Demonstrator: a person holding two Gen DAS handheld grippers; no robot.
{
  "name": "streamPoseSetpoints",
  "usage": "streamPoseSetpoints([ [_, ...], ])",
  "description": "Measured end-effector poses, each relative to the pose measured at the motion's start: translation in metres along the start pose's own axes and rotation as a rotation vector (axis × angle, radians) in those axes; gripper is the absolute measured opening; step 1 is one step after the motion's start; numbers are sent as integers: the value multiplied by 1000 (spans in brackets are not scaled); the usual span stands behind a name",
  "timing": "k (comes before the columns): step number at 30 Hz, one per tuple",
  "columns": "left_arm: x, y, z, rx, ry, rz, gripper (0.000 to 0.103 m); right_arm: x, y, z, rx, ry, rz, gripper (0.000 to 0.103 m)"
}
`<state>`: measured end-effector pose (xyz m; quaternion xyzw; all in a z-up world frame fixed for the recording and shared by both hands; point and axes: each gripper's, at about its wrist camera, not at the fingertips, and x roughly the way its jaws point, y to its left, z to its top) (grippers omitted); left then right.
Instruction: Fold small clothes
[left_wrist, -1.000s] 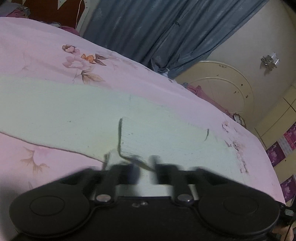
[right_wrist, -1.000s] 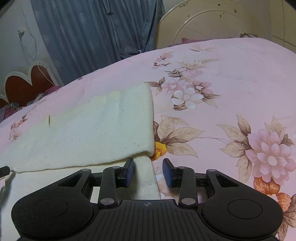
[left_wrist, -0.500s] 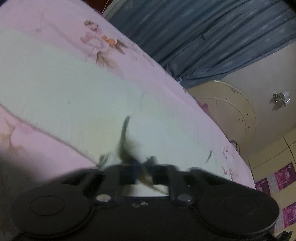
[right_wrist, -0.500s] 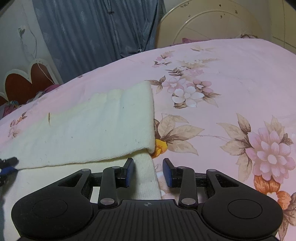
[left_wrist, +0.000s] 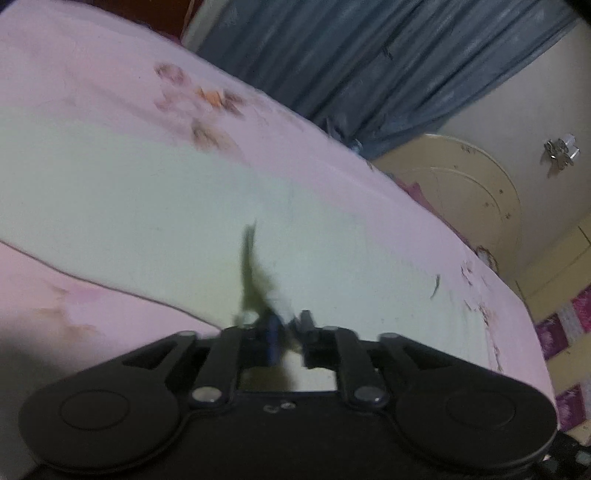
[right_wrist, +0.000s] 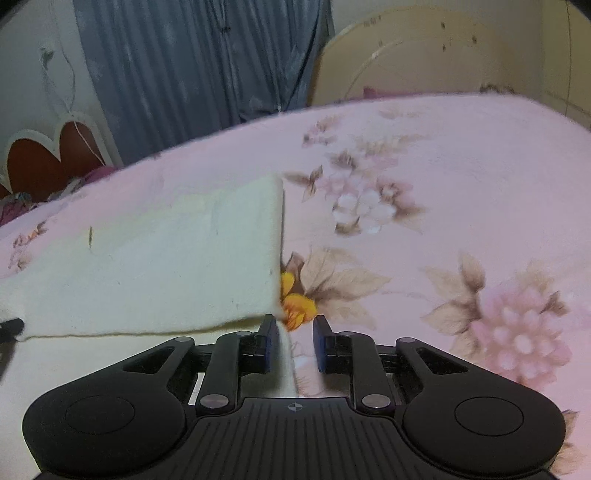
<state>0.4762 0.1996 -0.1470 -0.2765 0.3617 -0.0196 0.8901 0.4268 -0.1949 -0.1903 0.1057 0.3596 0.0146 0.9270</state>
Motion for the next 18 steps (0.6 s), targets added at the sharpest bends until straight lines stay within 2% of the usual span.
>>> streamPoseSetpoints([
  [1, -12, -3, 0, 38, -50, 27, 18, -5, 0, 3, -6, -22, 4, 20],
  [3, -19, -9, 3, 101, -89, 57, 18, -9, 3, 12, -22, -59, 22, 20],
  [7, 0, -22, 22, 154, -99, 17, 18, 20, 15, 39, -35, -61, 65, 20],
  [12, 48, -40, 24, 247, -7, 26, 18, 76, 43, 64, -116, -12, 101, 20],
  [14, 56, -41, 18, 281, -4, 50, 18, 90, 52, 67, -186, -10, 115, 20],
  [15, 56, -40, 16, 292, -12, 53, 17, 97, 52, 68, -222, -15, 110, 20],
  [16, 52, -34, 13, 293, -18, 54, 16, 107, 47, 69, -245, -11, 56, 20],
  [17, 51, -32, 12, 293, -22, 55, 15, 118, 37, 70, -220, 8, 8, 20],
  [18, 51, -32, 12, 296, -24, 53, 15, 124, 19, 74, -147, 0, 21, 19],
])
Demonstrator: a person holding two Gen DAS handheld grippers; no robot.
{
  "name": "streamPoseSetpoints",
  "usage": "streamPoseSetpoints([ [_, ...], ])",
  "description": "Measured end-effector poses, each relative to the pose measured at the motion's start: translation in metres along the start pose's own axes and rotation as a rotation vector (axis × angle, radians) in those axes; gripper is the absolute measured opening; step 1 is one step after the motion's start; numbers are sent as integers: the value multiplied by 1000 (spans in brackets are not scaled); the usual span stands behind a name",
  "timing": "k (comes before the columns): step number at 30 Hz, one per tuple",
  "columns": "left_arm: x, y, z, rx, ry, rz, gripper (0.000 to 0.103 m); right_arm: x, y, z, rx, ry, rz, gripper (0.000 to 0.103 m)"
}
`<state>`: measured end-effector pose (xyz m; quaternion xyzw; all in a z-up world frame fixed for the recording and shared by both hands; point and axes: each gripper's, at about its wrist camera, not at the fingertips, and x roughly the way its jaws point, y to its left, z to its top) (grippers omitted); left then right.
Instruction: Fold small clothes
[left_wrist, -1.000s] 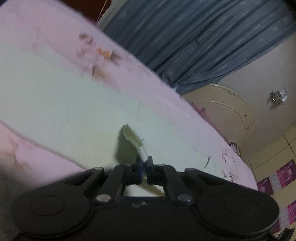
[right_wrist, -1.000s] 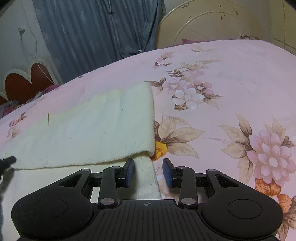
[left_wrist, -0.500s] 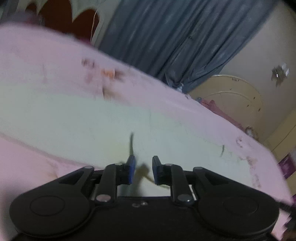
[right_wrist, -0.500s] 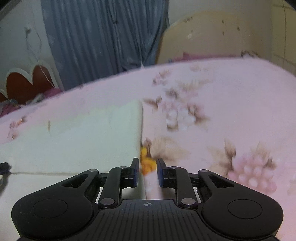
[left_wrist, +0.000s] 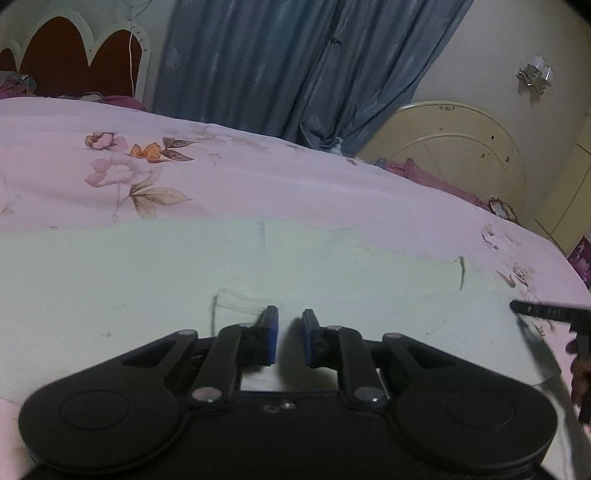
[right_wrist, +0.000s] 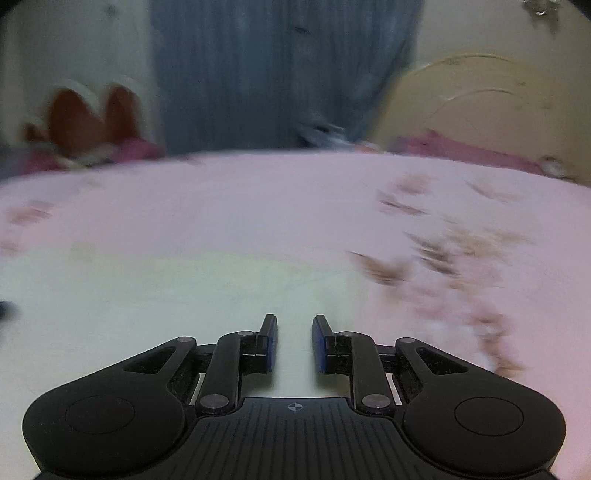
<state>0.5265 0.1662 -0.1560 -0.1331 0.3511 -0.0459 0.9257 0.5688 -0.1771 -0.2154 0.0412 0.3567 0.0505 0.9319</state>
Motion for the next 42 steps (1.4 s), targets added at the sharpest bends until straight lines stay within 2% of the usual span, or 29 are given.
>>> streamPoseSetpoints([
  [1, -2, 0, -1, 7, -1, -1, 15, 4, -10, 4, 39, 16, -8, 18],
  [5, -3, -3, 2, 9, 2, -1, 16, 5, -18, 9, 43, 39, 18, 18],
  [7, -7, -9, 6, 19, -13, 5, 24, 2, -16, 10, 29, 41, 9, 18],
  [9, -11, -17, 8, 46, -31, 8, 29, -9, -10, 15, 9, -5, -6, 18],
  [11, -7, -25, 8, 78, -23, 5, 30, -13, 3, 17, -43, -49, 26, 18],
  [12, -3, -27, 7, 93, -9, 21, 30, -7, 6, 17, -69, -32, 32, 18],
  [13, 2, -26, 6, 98, 17, 40, 29, 7, 6, 17, -93, 24, 8, 18],
  [14, 4, -22, 5, 89, 21, 42, 29, 16, 0, 15, -90, 34, -28, 19],
  [17, -1, -18, 9, 72, 32, 45, 25, 15, -21, 23, 11, 63, -57, 24],
  [18, -7, -22, 10, 82, 22, 53, 30, 6, -19, 23, -4, 56, -82, 23],
  [19, -15, -26, 9, 91, -10, 41, 35, -7, -17, 22, -19, 33, -66, 23],
  [20, -22, -31, 8, 92, -34, 19, 36, -22, -12, 18, -31, 11, -31, 23],
  [21, -27, -37, 5, 97, -48, -7, 42, -36, -6, 11, -44, 4, -11, 23],
  [23, -29, -52, -5, 135, -44, -25, 50, -54, 7, -7, -76, 28, 15, 23],
  [26, -15, -55, -25, 143, 56, 9, 49, -57, 18, -39, -115, 111, -9, 23],
  [29, -33, -58, -31, 145, 16, 18, 49, -75, 15, -51, -91, 76, -53, 23],
  [31, -41, -55, -35, 117, -17, 16, 53, -94, 23, -51, -125, 13, -39, 23],
  [32, -37, -54, -37, 108, 11, 29, 53, -104, 31, -55, -159, -20, -21, 23],
  [33, -32, -52, -41, 103, 31, 38, 53, -105, 34, -58, -169, -20, -16, 23],
  [35, -34, -53, -42, 112, 15, 41, 53, -83, 30, -69, -151, 98, -48, 23],
  [36, -37, -54, -41, 110, 10, 44, 51, -83, 26, -72, -118, 69, -33, 24],
  [37, -42, -53, -40, 106, -16, 46, 52, -84, 26, -69, -96, 85, -34, 24],
  [39, -52, -48, -39, 98, -65, 59, 56, -96, 32, -64, -103, 67, -51, 24],
  [41, -46, -36, -38, 76, -24, 85, 57, -103, 36, -64, -116, 20, -41, 24],
  [42, -40, -29, -38, 67, 4, 74, 57, -100, 36, -67, -116, 39, -48, 24],
])
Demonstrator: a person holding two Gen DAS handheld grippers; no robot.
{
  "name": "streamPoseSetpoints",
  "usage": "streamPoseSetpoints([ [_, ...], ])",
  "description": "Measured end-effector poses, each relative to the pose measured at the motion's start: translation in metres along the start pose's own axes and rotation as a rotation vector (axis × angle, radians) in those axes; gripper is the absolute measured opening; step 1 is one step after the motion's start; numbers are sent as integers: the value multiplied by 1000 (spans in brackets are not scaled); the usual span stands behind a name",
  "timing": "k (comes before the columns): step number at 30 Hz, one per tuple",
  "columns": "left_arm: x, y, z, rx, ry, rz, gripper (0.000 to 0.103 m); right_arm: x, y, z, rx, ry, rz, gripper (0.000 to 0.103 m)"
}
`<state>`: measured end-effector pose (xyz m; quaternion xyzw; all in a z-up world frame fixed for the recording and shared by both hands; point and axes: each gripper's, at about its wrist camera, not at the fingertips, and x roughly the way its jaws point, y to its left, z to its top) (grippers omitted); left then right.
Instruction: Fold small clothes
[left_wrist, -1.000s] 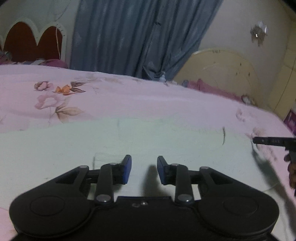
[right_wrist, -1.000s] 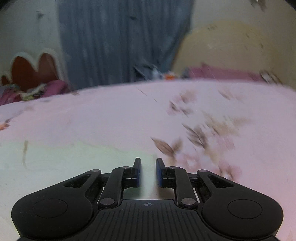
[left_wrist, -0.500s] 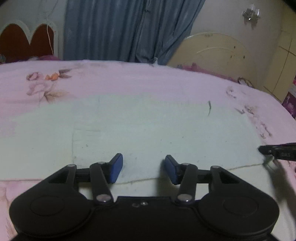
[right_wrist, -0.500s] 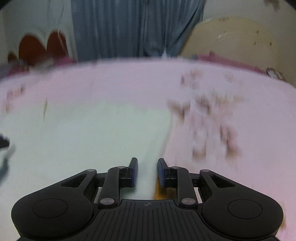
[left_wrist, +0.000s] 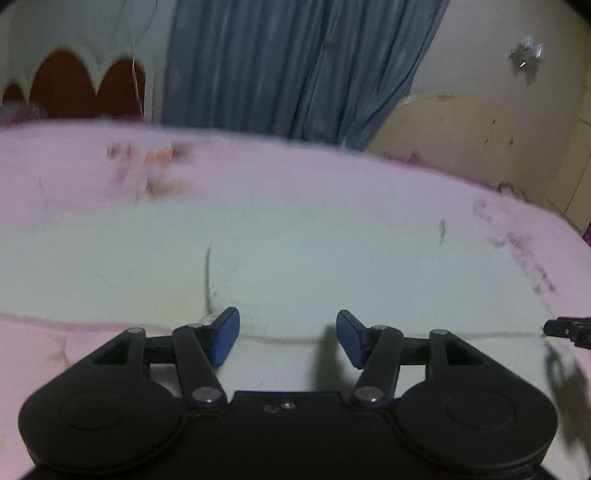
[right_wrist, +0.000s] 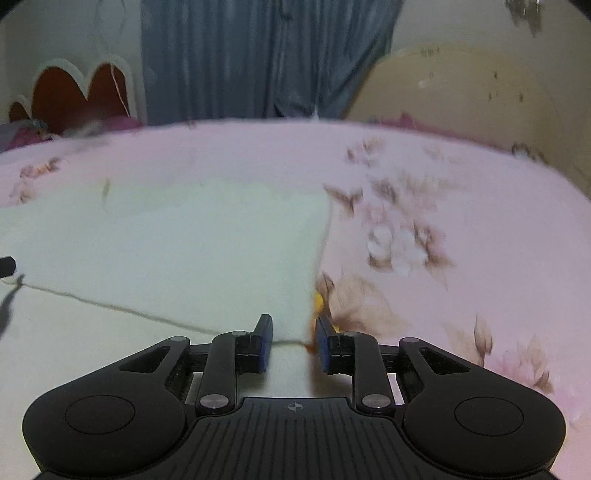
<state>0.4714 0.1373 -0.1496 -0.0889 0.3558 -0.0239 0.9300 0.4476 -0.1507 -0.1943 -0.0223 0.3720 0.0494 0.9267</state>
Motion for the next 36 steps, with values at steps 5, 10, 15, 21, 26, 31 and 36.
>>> streamPoseSetpoints([
  [5, -23, 11, 2, -21, -39, -35, 61, -2, 0, 2, 59, 40, -23, 24],
  [10, -64, 64, -6, -122, -116, 56, 89, -31, 4, -2, 121, -37, 3, 70],
  [15, -103, 161, -18, -302, -138, 204, 75, -38, 15, -7, 128, -36, 31, 74],
  [21, -126, 271, -25, -601, -174, 317, 56, -33, 33, -5, 129, -22, 53, 55],
  [26, -123, 324, -32, -837, -276, 206, 53, -30, 53, 4, 100, -24, 60, 55],
  [31, -110, 347, -27, -946, -346, 177, 44, -27, 62, 11, 108, -30, 66, 55],
  [36, -97, 356, -24, -1009, -328, 182, 3, -29, 63, 15, 102, -37, 64, 55],
])
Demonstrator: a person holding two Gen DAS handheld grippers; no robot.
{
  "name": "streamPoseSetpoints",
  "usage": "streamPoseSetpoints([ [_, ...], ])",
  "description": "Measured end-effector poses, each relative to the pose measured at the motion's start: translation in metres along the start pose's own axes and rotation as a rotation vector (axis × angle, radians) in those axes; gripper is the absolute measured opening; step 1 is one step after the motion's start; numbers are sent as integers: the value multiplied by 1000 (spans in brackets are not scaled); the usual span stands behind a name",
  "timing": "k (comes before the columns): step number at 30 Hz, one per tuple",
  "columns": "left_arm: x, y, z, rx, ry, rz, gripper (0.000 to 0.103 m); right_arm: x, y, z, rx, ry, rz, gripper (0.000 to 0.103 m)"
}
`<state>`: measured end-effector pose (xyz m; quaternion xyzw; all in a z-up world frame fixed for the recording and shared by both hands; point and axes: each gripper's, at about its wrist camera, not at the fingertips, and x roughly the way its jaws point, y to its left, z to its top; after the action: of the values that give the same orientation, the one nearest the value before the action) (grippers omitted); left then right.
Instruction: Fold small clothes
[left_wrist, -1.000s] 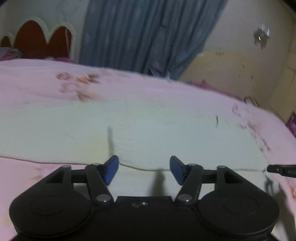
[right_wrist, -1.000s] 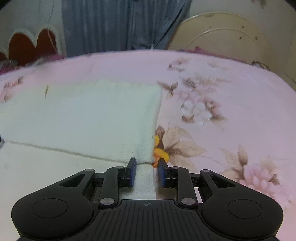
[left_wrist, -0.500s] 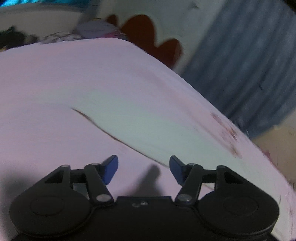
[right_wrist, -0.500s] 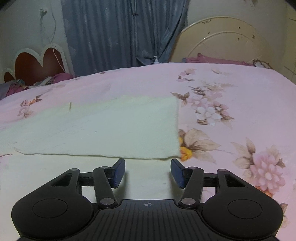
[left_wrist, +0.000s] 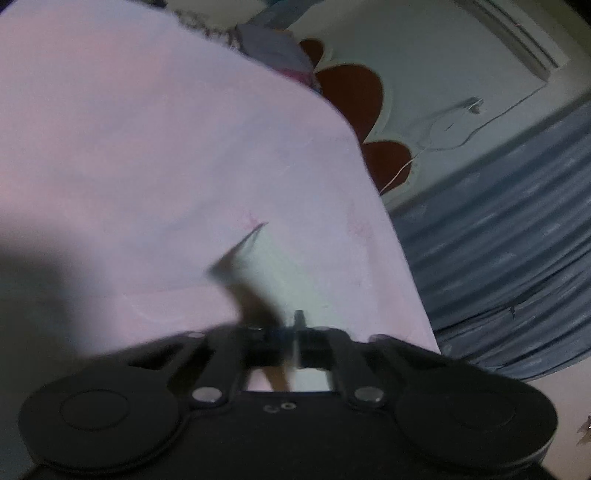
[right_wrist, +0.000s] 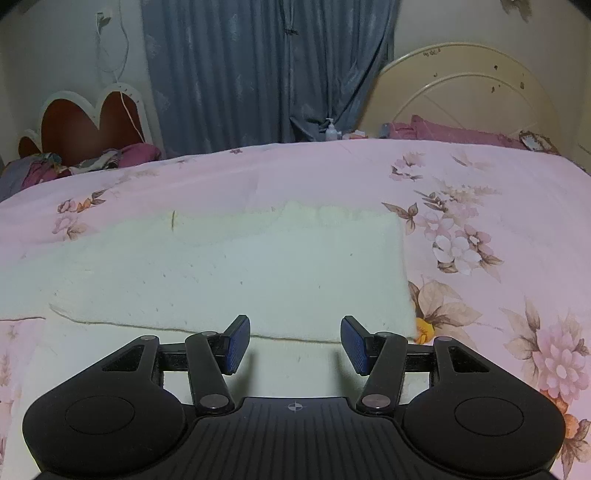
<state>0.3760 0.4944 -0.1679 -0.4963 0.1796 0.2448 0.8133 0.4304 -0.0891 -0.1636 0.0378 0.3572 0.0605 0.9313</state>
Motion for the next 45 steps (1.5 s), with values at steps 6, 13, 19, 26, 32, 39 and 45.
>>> streamPoseSetpoints([
  [6, -8, -61, -25, 191, 29, -135, 3, -4, -16, -4, 42, -4, -11, 55],
  [13, 8, -183, -124, 466, 181, -300, 3, -13, -40, -10, 92, -15, -30, 55],
  [19, 9, -251, -230, 627, 302, -366, 3, -21, -68, -12, 129, -35, -66, 55],
  [26, 14, -295, -323, 879, 383, -359, 3, -30, -105, -8, 192, -63, -81, 55],
  [32, 17, -300, -384, 1003, 471, -348, 3, -38, -125, -12, 218, -58, -79, 55],
  [39, -4, -291, -417, 1082, 547, -434, 68, -43, -132, -5, 233, -50, -7, 55],
  [45, -47, -258, -348, 1081, 356, -317, 68, -22, -99, 12, 252, -41, 149, 55],
])
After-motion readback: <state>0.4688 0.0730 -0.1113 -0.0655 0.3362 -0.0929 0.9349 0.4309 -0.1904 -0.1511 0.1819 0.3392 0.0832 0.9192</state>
